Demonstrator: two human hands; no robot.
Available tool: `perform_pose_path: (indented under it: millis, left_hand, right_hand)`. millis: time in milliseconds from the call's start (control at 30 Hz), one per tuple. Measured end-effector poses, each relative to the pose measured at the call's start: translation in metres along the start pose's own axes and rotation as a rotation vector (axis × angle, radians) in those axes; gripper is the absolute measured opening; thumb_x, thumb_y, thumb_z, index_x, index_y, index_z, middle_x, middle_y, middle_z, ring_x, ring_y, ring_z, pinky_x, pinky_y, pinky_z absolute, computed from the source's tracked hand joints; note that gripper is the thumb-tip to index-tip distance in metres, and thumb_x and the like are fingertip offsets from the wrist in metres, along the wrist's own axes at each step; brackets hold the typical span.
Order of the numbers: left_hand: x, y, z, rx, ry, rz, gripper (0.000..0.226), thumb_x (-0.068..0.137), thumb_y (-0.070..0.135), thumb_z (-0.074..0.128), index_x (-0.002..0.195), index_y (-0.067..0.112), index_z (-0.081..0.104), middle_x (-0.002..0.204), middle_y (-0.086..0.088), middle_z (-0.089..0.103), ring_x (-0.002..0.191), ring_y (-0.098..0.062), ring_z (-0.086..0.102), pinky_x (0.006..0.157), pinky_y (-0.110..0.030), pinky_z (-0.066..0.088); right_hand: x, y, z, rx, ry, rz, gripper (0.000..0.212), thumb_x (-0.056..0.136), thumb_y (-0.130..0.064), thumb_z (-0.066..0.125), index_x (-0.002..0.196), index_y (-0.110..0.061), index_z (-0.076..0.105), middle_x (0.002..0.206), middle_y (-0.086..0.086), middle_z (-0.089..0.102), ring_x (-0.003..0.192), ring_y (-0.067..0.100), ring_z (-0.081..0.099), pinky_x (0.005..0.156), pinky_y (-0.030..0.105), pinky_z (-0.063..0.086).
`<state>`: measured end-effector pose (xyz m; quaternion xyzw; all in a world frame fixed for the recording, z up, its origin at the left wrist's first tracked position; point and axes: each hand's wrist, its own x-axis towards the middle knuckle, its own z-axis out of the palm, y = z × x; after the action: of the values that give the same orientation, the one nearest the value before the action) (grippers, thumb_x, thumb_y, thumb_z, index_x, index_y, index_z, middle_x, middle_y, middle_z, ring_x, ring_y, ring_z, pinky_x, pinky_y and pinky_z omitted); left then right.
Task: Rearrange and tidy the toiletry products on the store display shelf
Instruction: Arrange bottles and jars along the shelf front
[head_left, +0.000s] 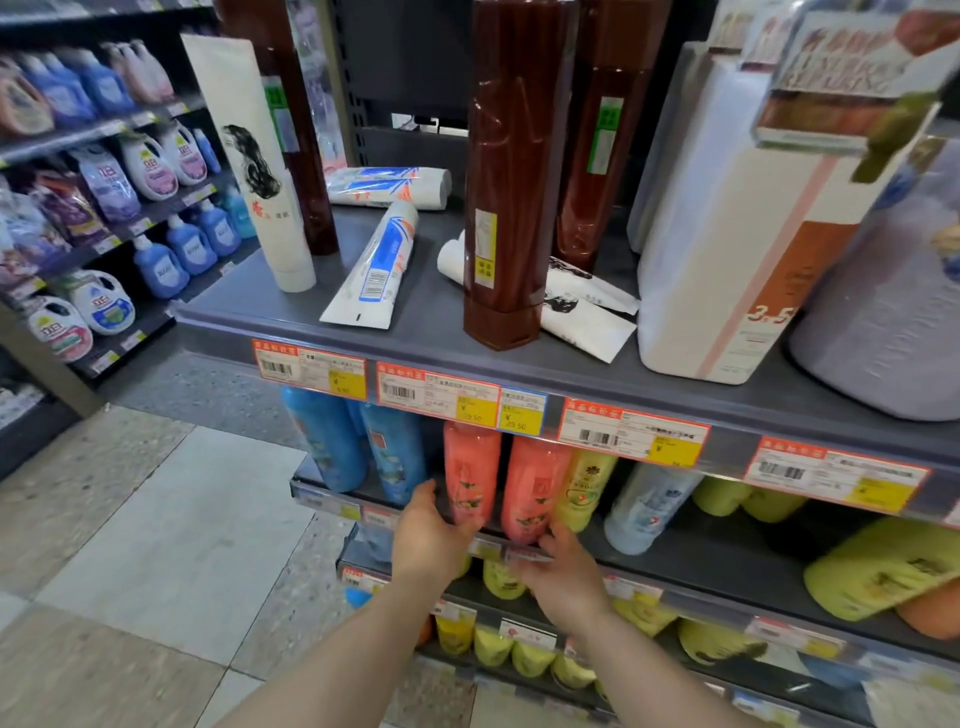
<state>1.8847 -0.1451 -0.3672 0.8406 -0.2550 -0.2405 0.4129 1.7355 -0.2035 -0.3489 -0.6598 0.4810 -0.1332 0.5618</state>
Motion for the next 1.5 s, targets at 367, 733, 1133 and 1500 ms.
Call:
perform_pose_path:
  millis: [367, 733, 1133, 1500]
  left_hand:
    - [0.020, -0.010, 0.004, 0.084, -0.039, 0.085, 0.038, 0.079, 0.028, 0.075, 0.111, 0.019, 0.056, 0.102, -0.001, 0.071, 0.096, -0.024, 0.065, 0.076, -0.030, 0.050]
    - [0.028, -0.014, 0.001, 0.067, -0.020, 0.068, 0.041, 0.078, 0.029, 0.076, 0.114, 0.021, 0.059, 0.100, 0.001, 0.072, 0.095, -0.022, 0.066, 0.083, -0.038, 0.054]
    - [0.007, -0.018, 0.006, -0.060, 0.012, 0.041, 0.023, 0.080, 0.021, 0.075, 0.099, 0.019, 0.063, 0.094, 0.003, 0.071, 0.088, -0.018, 0.064, 0.077, -0.031, 0.049]
    - [0.024, -0.018, 0.021, 0.081, 0.113, 0.001, 0.025, 0.086, 0.025, 0.068, 0.109, 0.018, 0.064, 0.106, -0.004, 0.072, 0.099, -0.026, 0.065, 0.078, -0.032, 0.047]
  right_hand:
    - [0.002, -0.001, 0.012, 0.087, 0.019, 0.055, 0.064, 0.085, -0.010, 0.066, 0.141, -0.028, 0.041, 0.133, -0.006, 0.055, 0.125, 0.014, 0.050, 0.105, 0.042, 0.042]
    - [-0.003, 0.005, 0.014, 0.079, 0.019, 0.036, 0.054, 0.087, -0.016, 0.067, 0.124, -0.045, 0.040, 0.110, -0.032, 0.050, 0.105, -0.006, 0.048, 0.085, 0.013, 0.042]
    - [-0.021, 0.042, -0.068, -0.002, 0.549, 0.181, 0.037, 0.084, -0.016, 0.071, 0.115, -0.014, 0.051, 0.086, -0.007, 0.057, 0.087, 0.019, 0.061, 0.074, 0.026, 0.042]
    - [0.019, 0.049, -0.099, -0.188, 0.419, 0.137, 0.073, 0.070, -0.039, 0.081, 0.131, -0.023, 0.043, 0.125, 0.001, 0.063, 0.115, 0.026, 0.058, 0.098, 0.046, 0.044]
